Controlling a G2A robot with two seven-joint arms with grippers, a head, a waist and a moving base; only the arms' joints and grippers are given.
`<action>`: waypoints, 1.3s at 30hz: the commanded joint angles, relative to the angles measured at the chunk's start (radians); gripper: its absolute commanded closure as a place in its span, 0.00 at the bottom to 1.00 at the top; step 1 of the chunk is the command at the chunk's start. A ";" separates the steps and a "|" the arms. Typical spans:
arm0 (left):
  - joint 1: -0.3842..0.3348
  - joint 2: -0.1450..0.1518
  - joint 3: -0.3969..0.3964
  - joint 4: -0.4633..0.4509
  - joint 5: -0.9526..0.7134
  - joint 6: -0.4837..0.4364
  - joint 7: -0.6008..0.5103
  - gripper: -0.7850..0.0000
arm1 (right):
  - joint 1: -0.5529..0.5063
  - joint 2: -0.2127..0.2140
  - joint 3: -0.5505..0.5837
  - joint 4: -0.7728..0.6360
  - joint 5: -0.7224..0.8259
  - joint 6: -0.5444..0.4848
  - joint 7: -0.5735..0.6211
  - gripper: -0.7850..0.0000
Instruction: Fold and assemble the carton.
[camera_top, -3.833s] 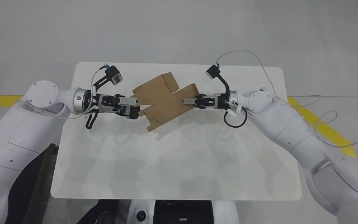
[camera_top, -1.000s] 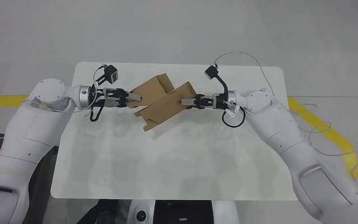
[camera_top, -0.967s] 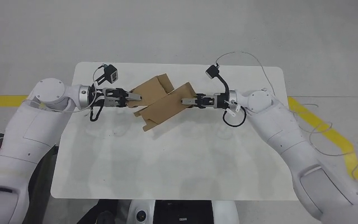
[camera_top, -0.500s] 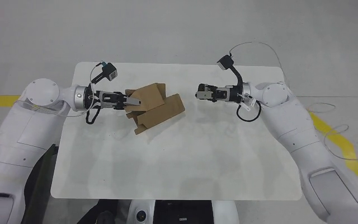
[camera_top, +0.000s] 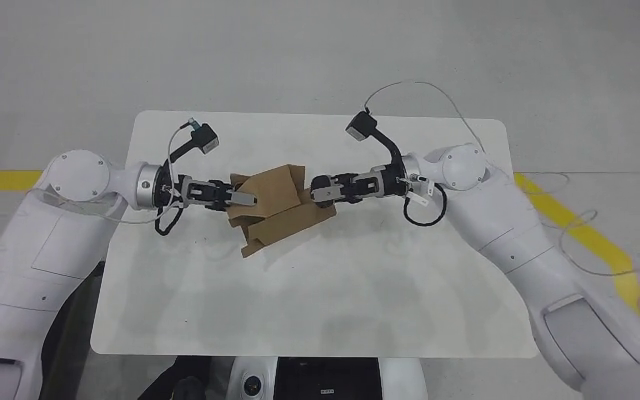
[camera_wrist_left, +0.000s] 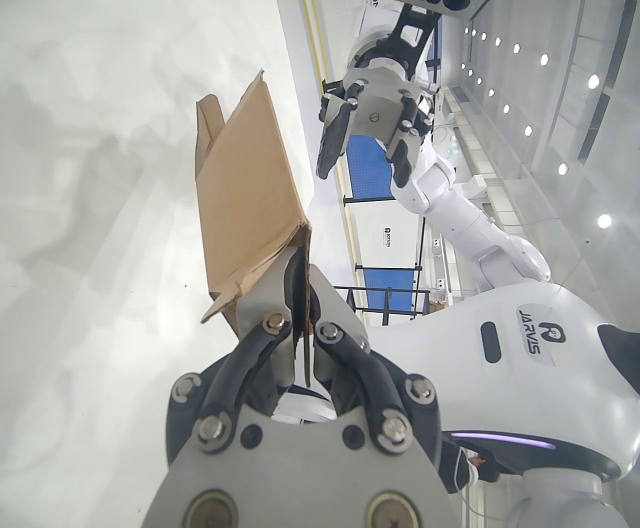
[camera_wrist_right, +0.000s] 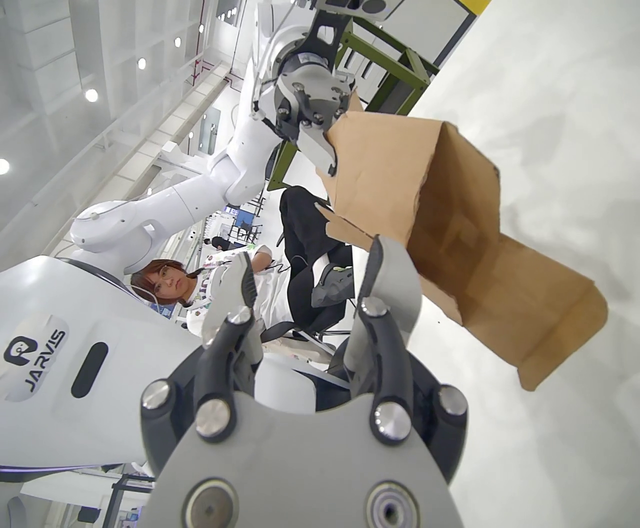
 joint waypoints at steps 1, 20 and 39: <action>0.007 0.001 -0.007 -0.007 -0.001 -0.002 -0.003 1.00 | 0.007 -0.006 -0.016 0.017 0.003 -0.005 -0.005 0.57; 0.061 0.003 -0.047 -0.095 0.003 0.006 -0.016 1.00 | 0.059 -0.051 -0.111 0.129 0.028 -0.048 -0.048 0.58; 0.077 -0.005 -0.059 -0.115 0.034 0.032 0.029 1.00 | 0.084 -0.063 -0.144 0.163 0.007 -0.061 -0.061 0.59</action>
